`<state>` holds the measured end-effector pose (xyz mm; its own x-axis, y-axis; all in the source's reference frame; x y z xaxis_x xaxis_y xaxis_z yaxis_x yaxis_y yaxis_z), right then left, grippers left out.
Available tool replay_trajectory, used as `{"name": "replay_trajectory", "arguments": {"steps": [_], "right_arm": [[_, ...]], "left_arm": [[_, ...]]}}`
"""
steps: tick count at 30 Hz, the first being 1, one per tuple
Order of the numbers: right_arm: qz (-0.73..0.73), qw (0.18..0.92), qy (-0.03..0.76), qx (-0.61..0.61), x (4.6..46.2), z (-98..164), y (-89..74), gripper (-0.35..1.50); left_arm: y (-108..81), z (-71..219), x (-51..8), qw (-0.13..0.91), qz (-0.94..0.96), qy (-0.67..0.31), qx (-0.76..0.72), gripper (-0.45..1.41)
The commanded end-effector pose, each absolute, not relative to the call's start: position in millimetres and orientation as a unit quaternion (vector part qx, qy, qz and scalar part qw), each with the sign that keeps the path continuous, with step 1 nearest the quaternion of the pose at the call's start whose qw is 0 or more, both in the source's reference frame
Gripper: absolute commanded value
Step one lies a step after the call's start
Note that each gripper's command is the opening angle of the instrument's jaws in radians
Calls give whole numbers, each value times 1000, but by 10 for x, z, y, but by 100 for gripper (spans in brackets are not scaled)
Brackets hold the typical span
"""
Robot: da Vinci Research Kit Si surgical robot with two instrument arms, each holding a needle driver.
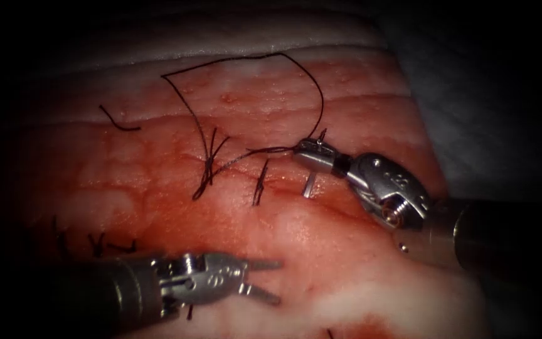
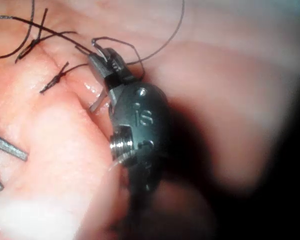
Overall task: Wound Closure
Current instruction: Throw the needle through the bottom of the wound with the right needle driver.
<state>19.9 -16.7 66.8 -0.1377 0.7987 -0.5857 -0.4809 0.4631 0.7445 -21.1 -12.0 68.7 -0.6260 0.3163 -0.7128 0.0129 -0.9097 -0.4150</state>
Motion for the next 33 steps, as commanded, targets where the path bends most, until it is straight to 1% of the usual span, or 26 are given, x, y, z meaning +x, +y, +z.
{"name": "replay_trajectory", "arguments": {"steps": [1,10,33], "right_arm": [[502,638,566,145,207,672,-166,-35],[527,617,557,179,209,668,-169,-35],[580,517,552,302,230,648,-180,-35]], "left_arm": [[-119,694,-217,85,881,-194,-423,17],[-116,704,-214,94,880,-199,-422,17],[-112,718,-209,95,879,-202,-422,17]]}}
